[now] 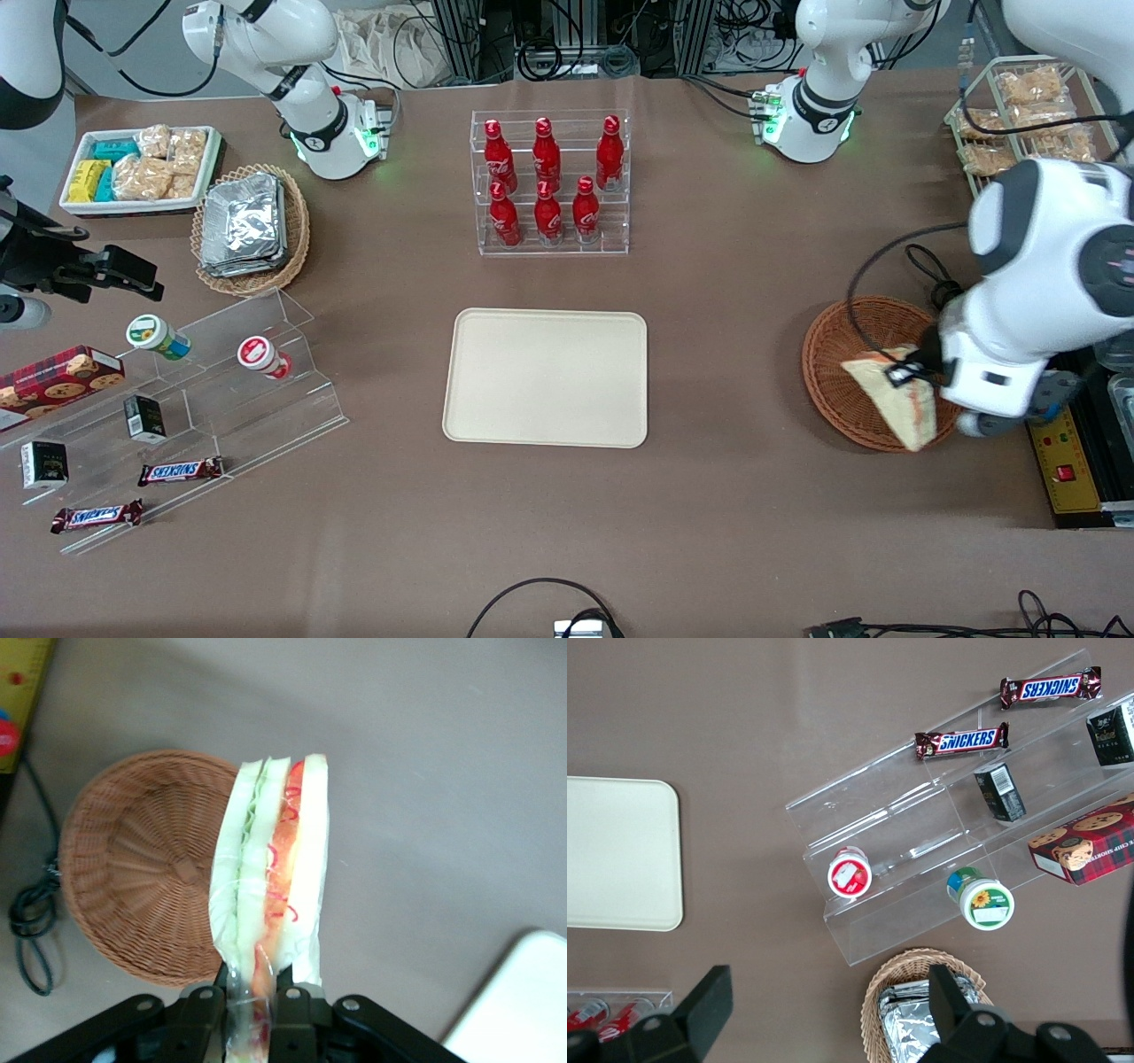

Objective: Place sandwich from basket to tray
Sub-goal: 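Lift the sandwich out of the basket and carry it over the cream tray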

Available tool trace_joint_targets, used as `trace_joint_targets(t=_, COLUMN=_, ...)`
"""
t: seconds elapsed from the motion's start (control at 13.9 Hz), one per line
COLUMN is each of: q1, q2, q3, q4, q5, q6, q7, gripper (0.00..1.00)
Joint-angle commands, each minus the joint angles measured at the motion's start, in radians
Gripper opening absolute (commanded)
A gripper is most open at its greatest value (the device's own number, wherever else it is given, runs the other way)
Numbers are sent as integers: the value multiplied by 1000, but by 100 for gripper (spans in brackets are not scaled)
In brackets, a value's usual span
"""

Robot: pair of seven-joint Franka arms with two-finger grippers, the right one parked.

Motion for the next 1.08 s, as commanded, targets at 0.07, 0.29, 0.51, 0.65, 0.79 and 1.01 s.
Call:
trace_joint_targets(t=0.07, q1=-173, q2=75, q3=8, q4=95, q5=12, q6=-36, q7=13, gripper=0)
trace_joint_targets(t=0.29, q1=-313, q2=173, q3=9, q4=179, q5=14, q6=-48, q7=-10, gripper=0)
trace_joint_targets(t=0.51, q1=-394, q2=277, q3=8, q4=242, q5=11, q6=-39, q7=-126, gripper=0)
trace_joint_targets(t=0.65, q1=-460, q2=348, q3=11, q4=275, q5=12, q6=-27, q7=-130, gripper=0)
trace_joint_targets(t=0.79, q1=-502, q2=411, q3=12, q4=282, q5=12, q6=46, q7=-134, gripper=0)
trace_joint_targets(t=1.01, q1=-545, q2=486, q3=12, q4=273, q5=21, q6=161, q7=-130, gripper=0)
